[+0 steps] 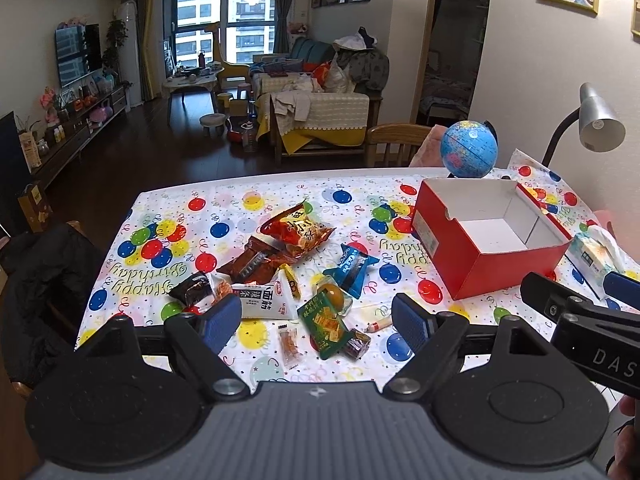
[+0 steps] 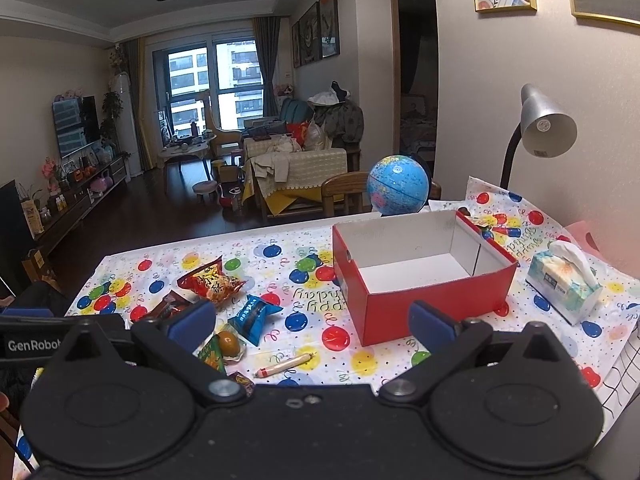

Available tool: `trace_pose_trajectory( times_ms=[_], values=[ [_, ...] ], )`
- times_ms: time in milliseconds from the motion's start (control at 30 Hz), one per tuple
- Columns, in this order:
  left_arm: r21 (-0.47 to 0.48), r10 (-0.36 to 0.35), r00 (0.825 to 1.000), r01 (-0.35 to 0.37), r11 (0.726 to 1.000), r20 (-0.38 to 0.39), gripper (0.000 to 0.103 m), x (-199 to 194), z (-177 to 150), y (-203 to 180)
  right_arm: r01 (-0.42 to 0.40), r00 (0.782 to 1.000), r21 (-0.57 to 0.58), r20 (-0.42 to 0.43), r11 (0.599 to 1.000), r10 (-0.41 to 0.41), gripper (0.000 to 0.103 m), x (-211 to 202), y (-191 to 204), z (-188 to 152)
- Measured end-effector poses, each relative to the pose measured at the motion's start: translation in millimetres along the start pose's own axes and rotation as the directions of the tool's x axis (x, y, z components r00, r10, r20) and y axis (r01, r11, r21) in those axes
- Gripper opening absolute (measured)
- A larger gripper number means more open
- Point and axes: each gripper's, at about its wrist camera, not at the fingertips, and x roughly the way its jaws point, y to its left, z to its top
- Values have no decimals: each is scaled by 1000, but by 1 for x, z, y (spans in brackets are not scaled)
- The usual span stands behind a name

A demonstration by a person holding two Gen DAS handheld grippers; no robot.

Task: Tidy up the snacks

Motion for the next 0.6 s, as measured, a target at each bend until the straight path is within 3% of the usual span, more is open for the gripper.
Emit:
trace_pose_trajectory(
  times_ms=[600],
  values=[
    [11, -33, 999, 33, 999, -2, 82, -2, -2, -8, 16, 1000, 2, 8, 1000, -16, 103, -7, -1, -4]
  ],
)
